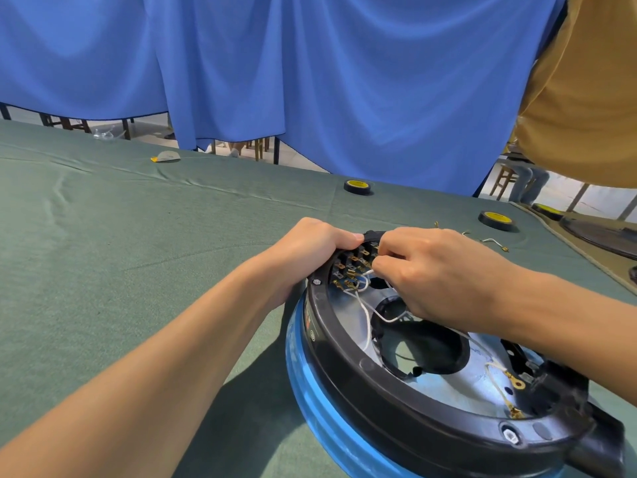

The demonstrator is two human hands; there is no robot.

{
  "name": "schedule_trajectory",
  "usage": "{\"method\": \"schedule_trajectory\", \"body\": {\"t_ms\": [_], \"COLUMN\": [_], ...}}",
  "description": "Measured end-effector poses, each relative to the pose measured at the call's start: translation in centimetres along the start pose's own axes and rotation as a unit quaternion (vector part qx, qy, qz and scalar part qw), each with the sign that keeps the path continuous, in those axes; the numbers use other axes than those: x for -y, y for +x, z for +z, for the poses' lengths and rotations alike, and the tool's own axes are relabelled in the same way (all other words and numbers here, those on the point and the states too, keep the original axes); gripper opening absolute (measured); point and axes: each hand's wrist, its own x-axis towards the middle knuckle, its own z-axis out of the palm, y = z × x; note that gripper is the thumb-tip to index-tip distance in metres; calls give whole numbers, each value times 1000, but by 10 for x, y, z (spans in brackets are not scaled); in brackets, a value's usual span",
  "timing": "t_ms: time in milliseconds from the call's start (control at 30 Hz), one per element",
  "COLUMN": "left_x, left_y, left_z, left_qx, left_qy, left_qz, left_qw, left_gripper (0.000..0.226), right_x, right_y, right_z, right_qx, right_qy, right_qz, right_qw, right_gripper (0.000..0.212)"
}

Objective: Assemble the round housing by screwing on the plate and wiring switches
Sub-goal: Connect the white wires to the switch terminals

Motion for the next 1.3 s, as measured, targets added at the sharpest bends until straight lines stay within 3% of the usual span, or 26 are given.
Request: {"method": "schedule_trajectory", "body": {"t_ms": [233,500,967,1133,1233,1300], "left_x": [0,0,2,0,0,0], "left_y": [0,0,2,1,0,1], "left_z": [0,0,1,1,1,1], "left_qx": [7,1,-1,0,1,0], "left_qy": [-8,-7,-14,-7,-12,-17], "left_qz": [-6,-19,-6,-4,-10,-11], "left_qw": [1000,1000,1000,1000,1000,1000], "left_gripper": [28,27,29,30,31,30], "right_x": [-1,-25,-16,-12,-13,-15], "right_y": [1,-12,-4,-3,3,5], "right_z": [2,-1,8,3,-4,-10], "right_qx": [-4,17,-42,-4,85,94], "right_qy": [-5,-13,-112,-88,-57,-32], "right_qz": [-13,45,-46,-29,20,41], "right_qw": [1000,999,992,996,995,994], "right_gripper": [11,16,17,16,19,20]}}
